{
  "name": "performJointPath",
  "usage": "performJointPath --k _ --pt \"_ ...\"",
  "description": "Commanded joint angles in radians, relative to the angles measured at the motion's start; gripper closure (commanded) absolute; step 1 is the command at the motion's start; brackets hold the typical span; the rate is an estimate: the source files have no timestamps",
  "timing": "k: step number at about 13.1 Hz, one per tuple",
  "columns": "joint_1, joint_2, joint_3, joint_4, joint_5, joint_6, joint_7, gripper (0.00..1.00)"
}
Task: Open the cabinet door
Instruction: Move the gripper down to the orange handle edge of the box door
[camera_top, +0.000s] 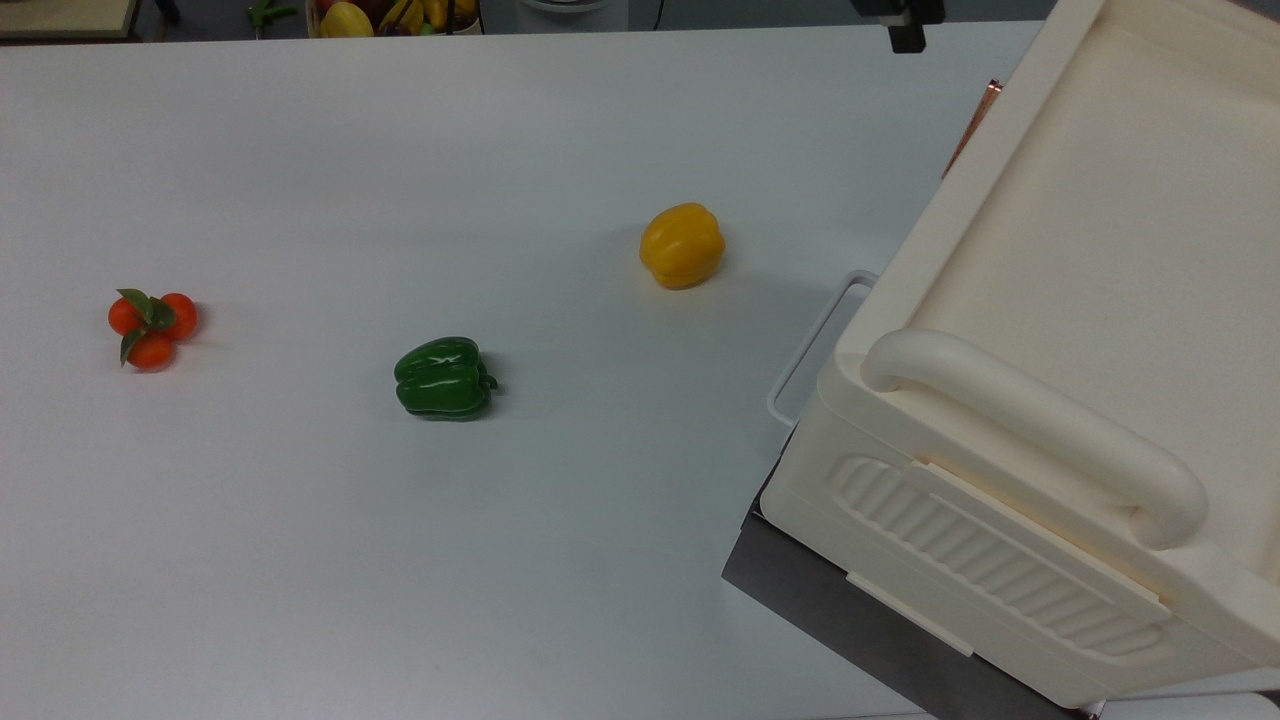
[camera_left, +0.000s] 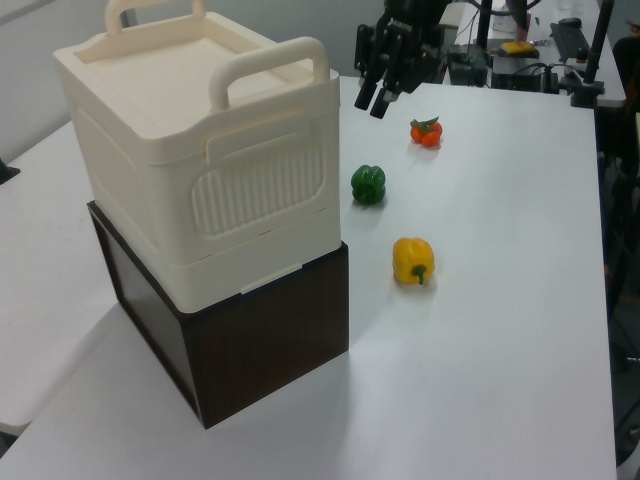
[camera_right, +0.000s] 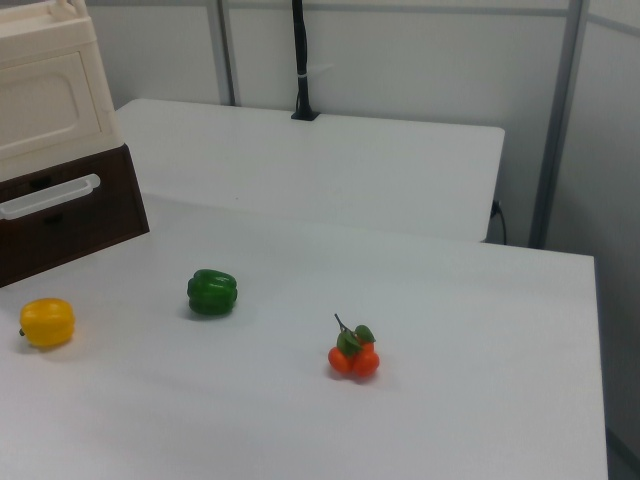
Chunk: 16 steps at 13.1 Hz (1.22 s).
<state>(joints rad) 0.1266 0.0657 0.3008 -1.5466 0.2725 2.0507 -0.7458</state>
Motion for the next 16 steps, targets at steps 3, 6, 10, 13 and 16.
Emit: performJointPath --k 3,6,10,13,16 --pt "0.041 0.068 -0.003 0.008 0.004 0.124 -0.026 0.67" --pt "0.059 0.086 0.0 0.005 -0.007 0.207 -0.02 0.67" --pt "0.062 0.101 0.02 -0.007 -0.015 0.24 -0.018 0.72" --pt "0.061 0.101 0.023 -0.009 -0.019 0.238 -0.018 1.0" --pt "0.059 0.098 0.023 -0.021 -0.015 0.233 -0.012 1.0"
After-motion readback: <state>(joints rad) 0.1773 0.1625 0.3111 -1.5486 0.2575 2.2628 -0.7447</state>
